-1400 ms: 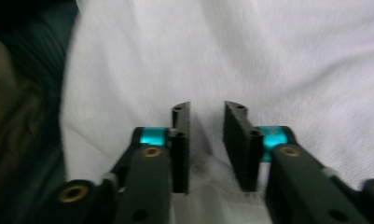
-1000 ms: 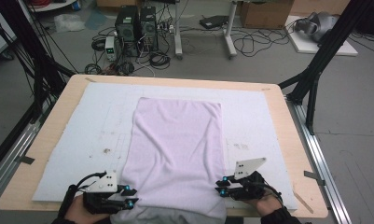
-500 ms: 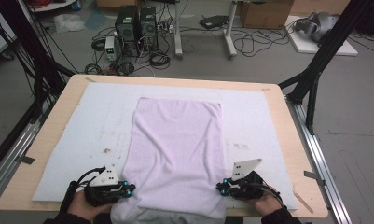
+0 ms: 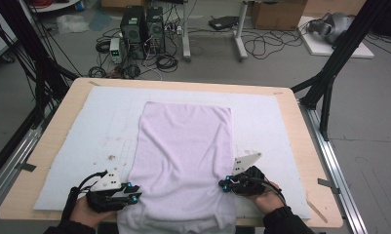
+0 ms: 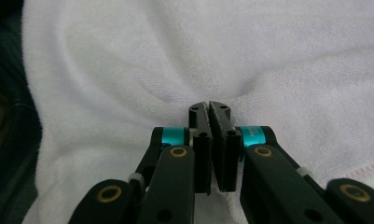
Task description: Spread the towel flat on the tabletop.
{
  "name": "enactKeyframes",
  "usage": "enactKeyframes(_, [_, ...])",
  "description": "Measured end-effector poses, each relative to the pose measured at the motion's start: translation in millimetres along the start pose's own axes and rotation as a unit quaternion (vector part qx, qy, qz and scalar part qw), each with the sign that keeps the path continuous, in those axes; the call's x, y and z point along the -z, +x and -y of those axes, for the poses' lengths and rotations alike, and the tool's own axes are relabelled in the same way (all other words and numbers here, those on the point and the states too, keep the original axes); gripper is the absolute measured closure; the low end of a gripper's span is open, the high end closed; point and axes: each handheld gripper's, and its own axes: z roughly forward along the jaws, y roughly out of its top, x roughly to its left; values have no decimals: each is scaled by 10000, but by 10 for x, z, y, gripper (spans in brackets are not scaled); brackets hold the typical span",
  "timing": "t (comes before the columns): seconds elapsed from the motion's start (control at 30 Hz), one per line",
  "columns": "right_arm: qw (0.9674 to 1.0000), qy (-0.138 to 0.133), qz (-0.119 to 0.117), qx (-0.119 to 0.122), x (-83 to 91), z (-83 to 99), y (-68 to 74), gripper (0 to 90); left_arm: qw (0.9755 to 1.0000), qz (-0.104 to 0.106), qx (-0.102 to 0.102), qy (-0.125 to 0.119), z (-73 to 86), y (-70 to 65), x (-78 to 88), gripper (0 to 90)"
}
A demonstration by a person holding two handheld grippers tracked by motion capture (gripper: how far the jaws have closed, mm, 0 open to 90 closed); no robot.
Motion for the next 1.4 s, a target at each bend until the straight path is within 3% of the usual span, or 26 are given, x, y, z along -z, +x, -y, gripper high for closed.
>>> enactKeyframes(0.13, [9980, -590, 32, 209, 209, 25, 143, 751, 9997, 233, -58, 34, 26, -24, 11, 688])
enactKeyframes(0.23, [9982, -449, -109, 374, 203, 83, 260, 678, 9993, 287, -132, 207, 62, -57, -44, 640])
enactKeyframes(0.3, [9984, -327, -213, 421, 142, 115, 308, 616, 9996, 199, -170, 142, 76, -92, -63, 629])
enactKeyframes(0.33, [9986, -191, -232, 438, 93, 133, 319, 621, 9996, 102, -198, 169, 74, -99, -58, 648])
enactKeyframes(0.4, [9989, 22, -227, 403, 26, 162, 315, 721, 9997, 121, -150, 148, 83, -101, -52, 811])
enactKeyframes(0.47, [9989, -54, -405, 237, 34, 188, 268, 870, 9998, 113, -118, 147, 85, -106, -48, 845])
enactKeyframes(0.53, [9985, -31, -490, 238, 51, 204, 261, 881, 9997, 95, -133, 161, 88, -118, -39, 856])
enactKeyframes(0.67, [9967, 81, -709, 386, 124, 232, 339, 887, 9995, 202, -155, 209, 130, -210, 32, 859])
enactKeyframes(0.73, [9964, -61, -728, 424, 209, 254, 398, 885, 9993, 221, -218, 185, 146, -247, 86, 839])
enactKeyframes(0.8, [9966, -209, -692, 385, 284, 260, 417, 861, 9995, 191, -197, 141, 138, -237, 108, 695])
enactKeyframes(0.87, [9974, -325, -584, 281, 289, 250, 395, 732, 9996, 149, -194, 169, 129, -201, 86, 621])
enactKeyframes(0.9, [9970, -312, -676, 227, 257, 244, 381, 692, 9995, 121, -205, 228, 129, -185, 65, 616])
enactKeyframes(0.93, [9976, -281, -561, 277, 217, 243, 389, 666, 9993, 92, -244, 276, 136, -178, 42, 621])
enactKeyframes(1.0, [9979, -81, -533, 360, 127, 250, 390, 676, 9994, 23, -256, 227, 142, -174, 43, 711])
enactKeyframes(1.1, [9979, 11, -519, 393, 97, 257, 393, 868, 9995, 103, -213, 207, 160, -149, 58, 837])
enactKeyframes(1.17, [9976, 21, -583, 367, 103, 268, 403, 883, 9996, 105, -177, 202, 165, -153, 67, 862])
enactKeyframes(1.3, [9937, -60, -1061, 345, 143, 311, 449, 872, 9996, 155, -134, 193, 192, -187, 103, 844])
enactKeyframes(1.4, [9949, -376, -922, 138, 225, 308, 408, 709, 9999, 92, -133, 54, 166, -193, 126, 676])
